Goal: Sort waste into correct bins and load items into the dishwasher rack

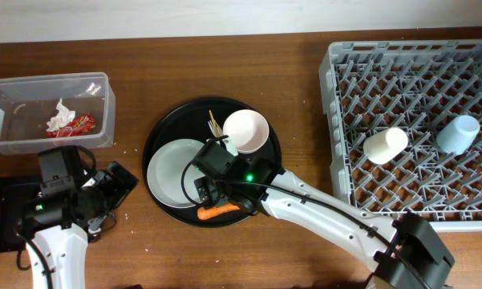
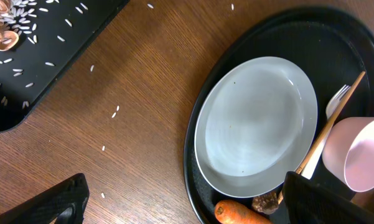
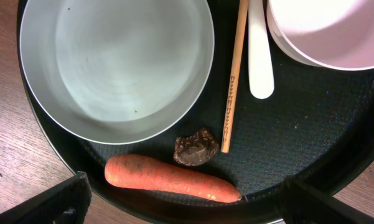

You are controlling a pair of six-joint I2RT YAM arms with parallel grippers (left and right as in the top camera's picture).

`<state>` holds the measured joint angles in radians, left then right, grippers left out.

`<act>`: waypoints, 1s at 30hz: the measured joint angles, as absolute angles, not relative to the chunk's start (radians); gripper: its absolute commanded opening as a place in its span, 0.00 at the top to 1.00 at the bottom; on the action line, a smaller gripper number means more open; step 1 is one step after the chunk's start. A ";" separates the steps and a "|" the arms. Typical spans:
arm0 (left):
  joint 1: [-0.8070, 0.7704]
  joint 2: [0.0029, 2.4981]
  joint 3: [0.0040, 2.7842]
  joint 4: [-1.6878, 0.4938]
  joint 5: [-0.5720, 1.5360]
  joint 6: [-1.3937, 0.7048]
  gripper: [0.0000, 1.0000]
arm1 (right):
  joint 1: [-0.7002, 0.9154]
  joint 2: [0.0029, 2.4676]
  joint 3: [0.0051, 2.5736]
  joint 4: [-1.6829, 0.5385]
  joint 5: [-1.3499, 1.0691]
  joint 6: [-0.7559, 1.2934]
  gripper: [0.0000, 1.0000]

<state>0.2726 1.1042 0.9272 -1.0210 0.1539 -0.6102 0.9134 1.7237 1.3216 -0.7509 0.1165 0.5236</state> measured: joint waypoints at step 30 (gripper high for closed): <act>0.273 1.104 0.927 -1.021 0.154 -0.610 0.01 | 0.443 1.808 1.314 -0.435 -0.199 0.224 0.02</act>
